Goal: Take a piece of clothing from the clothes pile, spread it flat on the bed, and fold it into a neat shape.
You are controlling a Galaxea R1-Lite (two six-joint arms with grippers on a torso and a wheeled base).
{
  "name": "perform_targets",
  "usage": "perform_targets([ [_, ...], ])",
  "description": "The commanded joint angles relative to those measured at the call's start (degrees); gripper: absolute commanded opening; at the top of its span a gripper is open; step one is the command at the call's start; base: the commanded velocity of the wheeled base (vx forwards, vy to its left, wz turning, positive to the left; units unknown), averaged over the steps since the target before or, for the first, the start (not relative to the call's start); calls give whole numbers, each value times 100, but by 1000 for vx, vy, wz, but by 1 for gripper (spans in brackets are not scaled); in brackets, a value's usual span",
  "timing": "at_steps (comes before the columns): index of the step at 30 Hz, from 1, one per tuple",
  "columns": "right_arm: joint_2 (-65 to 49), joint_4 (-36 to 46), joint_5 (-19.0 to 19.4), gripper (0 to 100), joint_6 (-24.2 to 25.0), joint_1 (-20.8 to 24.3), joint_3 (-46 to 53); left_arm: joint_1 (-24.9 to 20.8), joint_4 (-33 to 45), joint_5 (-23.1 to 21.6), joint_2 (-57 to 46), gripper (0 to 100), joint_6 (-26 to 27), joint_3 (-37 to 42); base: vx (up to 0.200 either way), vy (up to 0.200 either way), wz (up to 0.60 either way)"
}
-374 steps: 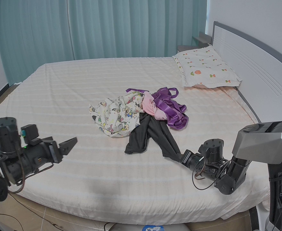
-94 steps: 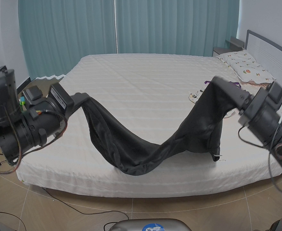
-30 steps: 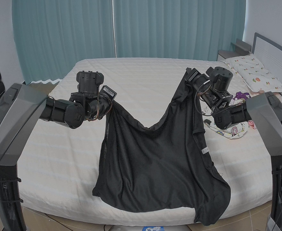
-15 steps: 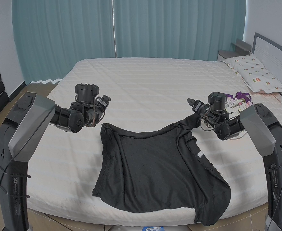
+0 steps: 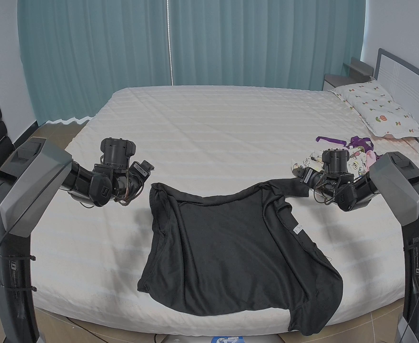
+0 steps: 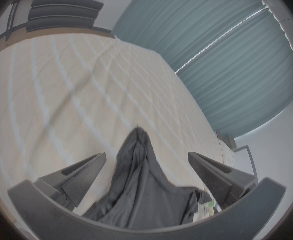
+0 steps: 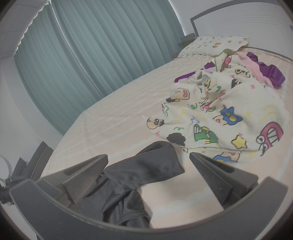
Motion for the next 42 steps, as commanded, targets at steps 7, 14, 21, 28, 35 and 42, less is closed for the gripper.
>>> perform_targets([
  [7,-696,-806,771,100,216,144,2590,-216,-447,-1061,-1592,100,-1083,2155,0,0,0],
  [14,-582,-2397,446,100,-461,750,3759,-198,-1387,-1650,-1688,100,-1725,2946,0,0,0],
  [21,33,-3013,-73,100,-1357,979,3663,-154,-2029,-1685,-1425,100,-1795,3157,0,0,0],
  [28,376,-3513,-354,100,-1981,979,3548,-75,-2038,-1694,-1302,100,-1795,3087,0,0,0],
  [35,429,-3478,-415,100,-2008,856,3417,-75,-2046,-1694,-1275,100,-1795,3069,0,0,0],
  [42,525,-3496,-635,100,-2025,416,3188,-66,-2046,-1685,-1223,100,-1795,3061,0,0,0],
])
